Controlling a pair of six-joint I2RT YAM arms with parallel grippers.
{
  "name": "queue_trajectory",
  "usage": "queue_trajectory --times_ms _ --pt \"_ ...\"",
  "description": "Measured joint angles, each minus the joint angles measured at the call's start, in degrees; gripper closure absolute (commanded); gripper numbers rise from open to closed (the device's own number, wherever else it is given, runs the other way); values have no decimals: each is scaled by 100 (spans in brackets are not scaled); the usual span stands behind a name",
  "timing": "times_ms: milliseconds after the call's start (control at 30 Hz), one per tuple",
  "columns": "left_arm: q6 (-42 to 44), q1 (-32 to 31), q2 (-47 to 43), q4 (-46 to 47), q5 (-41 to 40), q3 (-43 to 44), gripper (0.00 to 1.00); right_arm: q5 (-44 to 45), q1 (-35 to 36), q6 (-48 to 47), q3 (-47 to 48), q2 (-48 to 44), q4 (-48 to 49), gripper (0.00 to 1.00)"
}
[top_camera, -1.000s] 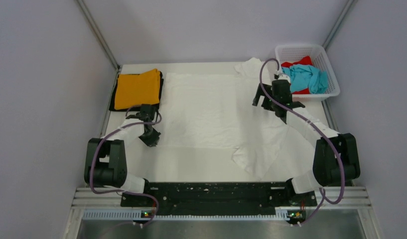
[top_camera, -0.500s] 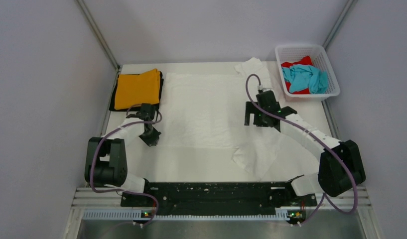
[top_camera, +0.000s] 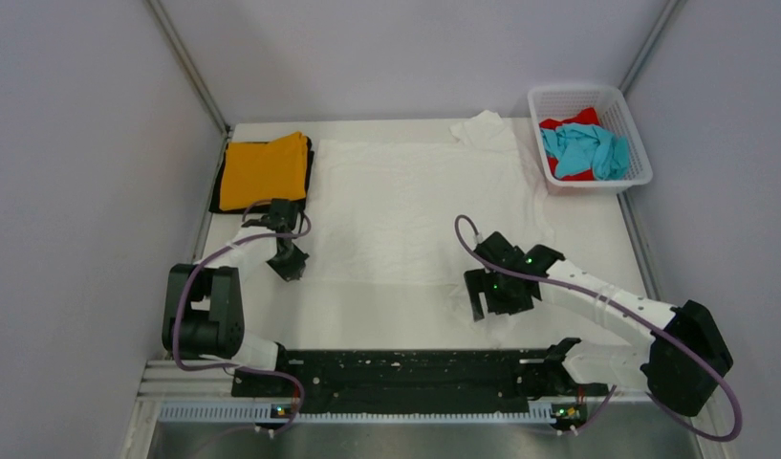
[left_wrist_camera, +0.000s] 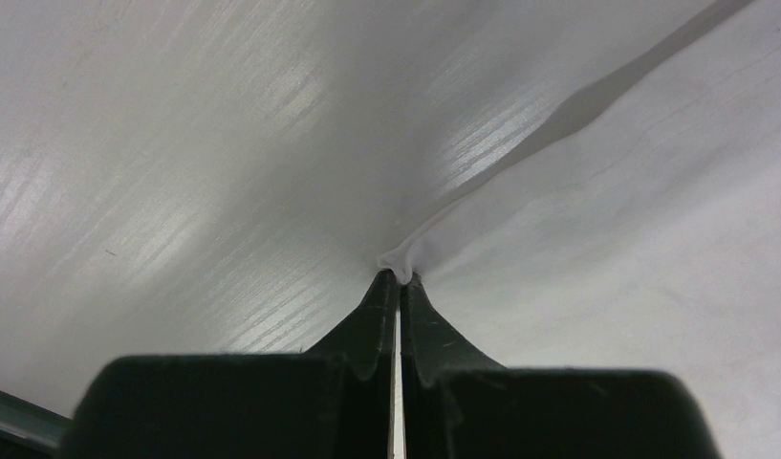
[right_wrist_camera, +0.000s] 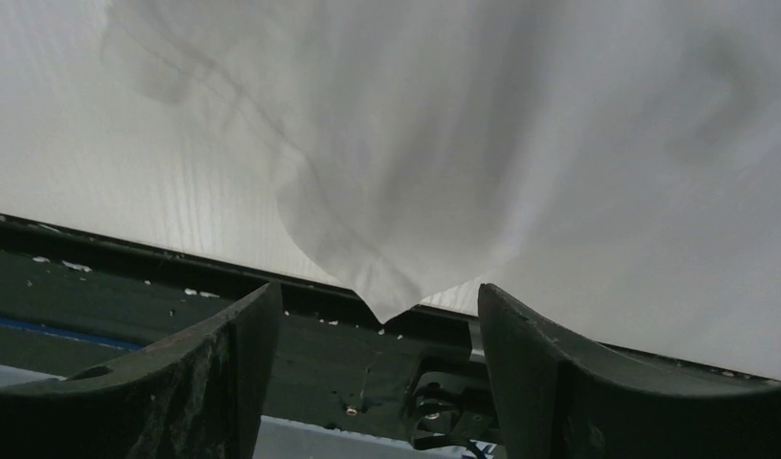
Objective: Fold and stack the t-shirts
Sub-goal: Grab the side of the flattened tshirt closest away from the robot with both arms, then fold the flattened tshirt in 1/3 of the way
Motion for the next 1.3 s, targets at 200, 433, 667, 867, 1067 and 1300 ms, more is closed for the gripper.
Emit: queue_trajectory --times_ms 200,433,667,867,1067,1300 --pt "-2 0 -13 22 4 -24 100 -306 212 267 -481 168 219 45" --pt "-2 0 -72 74 20 -79 100 -74 212 544 -503 527 422 60" --pt "-24 4 -153 133 26 -151 100 190 219 960 -380 745 186 100" --pt "-72 4 -304 240 33 -284 100 216 225 1250 -411 592 -4 100" --pt "-238 4 -828 216 118 -717 100 -98 433 1390 -474 101 -463 100" --pt "-448 4 -1788 -332 249 -1314 100 -586 553 1589 -605 -391 -903 100"
